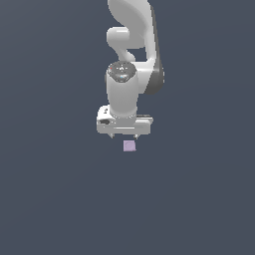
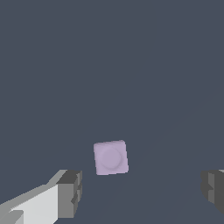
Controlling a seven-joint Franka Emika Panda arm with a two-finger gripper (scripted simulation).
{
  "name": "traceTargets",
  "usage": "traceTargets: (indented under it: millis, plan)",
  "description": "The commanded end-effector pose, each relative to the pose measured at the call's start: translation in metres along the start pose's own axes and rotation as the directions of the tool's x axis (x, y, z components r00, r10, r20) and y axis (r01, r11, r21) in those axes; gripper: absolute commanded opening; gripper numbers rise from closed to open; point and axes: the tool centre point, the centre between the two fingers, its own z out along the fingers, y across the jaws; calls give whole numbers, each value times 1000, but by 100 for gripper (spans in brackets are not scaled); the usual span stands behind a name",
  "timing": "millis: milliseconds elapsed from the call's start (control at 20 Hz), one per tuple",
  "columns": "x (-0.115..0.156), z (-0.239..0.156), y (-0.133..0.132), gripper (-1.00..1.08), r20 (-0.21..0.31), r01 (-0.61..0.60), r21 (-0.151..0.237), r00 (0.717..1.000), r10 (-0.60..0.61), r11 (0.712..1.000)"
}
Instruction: Pick up the object and move it to a goal position.
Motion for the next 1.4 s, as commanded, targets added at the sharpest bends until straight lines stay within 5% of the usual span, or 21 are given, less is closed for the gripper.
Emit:
traceTargets:
  millis: [0,500,1350]
  plan:
    - [0,0,0,100,0,0,0,1000,0,1000]
    - [-11,8,10,100,44,35,-21,998,-34,999]
    - [-25,62,-8,100,14,80,-10,997,-80,997]
